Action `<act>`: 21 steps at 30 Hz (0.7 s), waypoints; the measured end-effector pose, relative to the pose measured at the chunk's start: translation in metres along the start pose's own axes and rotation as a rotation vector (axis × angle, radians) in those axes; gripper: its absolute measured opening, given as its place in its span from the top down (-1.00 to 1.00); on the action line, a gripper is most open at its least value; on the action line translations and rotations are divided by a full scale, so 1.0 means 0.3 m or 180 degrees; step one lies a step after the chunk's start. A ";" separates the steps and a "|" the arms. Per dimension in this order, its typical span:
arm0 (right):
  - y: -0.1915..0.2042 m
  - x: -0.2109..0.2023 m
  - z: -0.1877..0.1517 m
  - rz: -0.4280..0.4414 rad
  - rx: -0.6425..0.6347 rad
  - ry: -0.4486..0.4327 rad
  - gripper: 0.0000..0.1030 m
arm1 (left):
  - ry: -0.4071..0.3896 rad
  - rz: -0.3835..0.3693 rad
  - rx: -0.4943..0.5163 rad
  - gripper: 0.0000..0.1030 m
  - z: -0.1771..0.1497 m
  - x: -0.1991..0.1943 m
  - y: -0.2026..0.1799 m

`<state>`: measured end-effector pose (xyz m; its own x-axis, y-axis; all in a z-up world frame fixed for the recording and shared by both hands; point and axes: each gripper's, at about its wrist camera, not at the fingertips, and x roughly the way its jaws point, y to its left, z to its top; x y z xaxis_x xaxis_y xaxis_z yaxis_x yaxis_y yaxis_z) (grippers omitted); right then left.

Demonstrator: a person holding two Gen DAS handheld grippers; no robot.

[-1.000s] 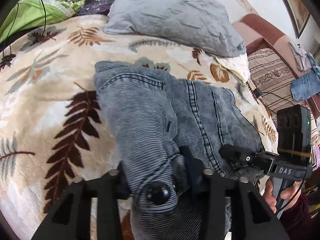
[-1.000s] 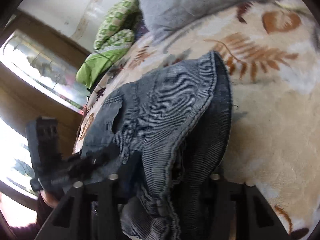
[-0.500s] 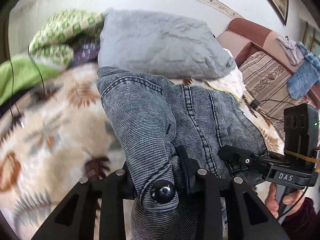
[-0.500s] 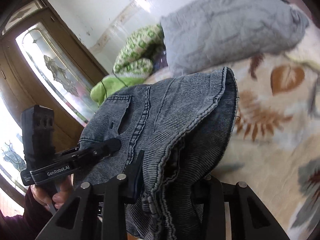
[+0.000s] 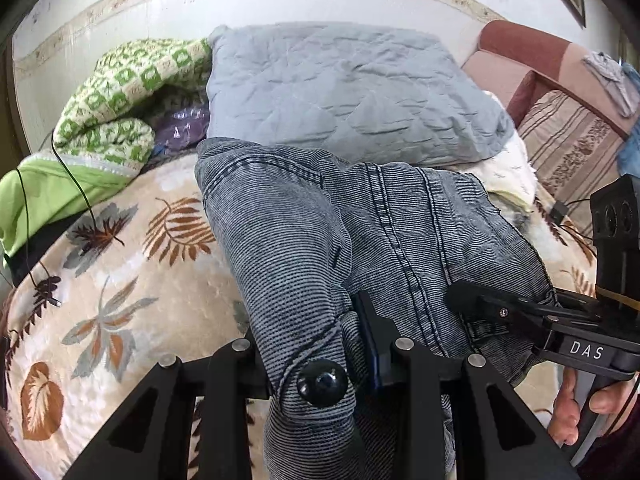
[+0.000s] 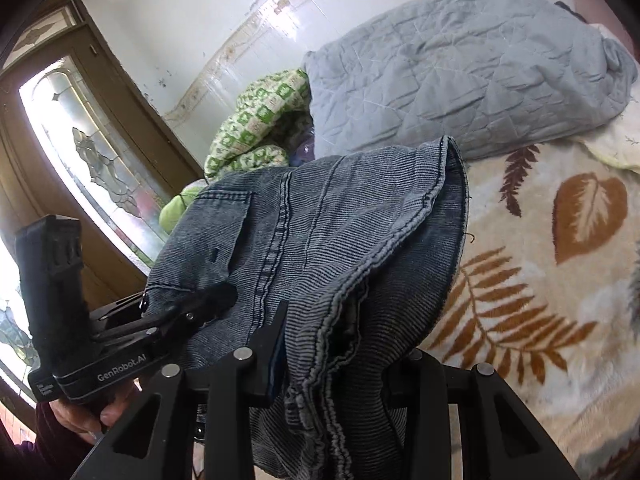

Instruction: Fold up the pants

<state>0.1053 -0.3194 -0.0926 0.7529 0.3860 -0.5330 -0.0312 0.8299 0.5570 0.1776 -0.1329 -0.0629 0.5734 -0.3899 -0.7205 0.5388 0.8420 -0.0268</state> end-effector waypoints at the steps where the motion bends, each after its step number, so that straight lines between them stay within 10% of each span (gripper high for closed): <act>1: -0.013 0.014 0.004 -0.0018 0.0005 0.0020 0.28 | 0.0016 0.0007 -0.0015 0.34 0.001 0.017 0.007; 21: -0.136 0.302 0.040 -0.0291 0.0088 0.0369 0.28 | 0.0265 0.0188 -0.0267 0.33 -0.020 0.291 0.096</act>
<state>0.1825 -0.3231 -0.1559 0.6709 0.3546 -0.6513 0.0532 0.8530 0.5192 0.2394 -0.1405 -0.1307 0.5476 -0.3094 -0.7774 0.4501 0.8922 -0.0381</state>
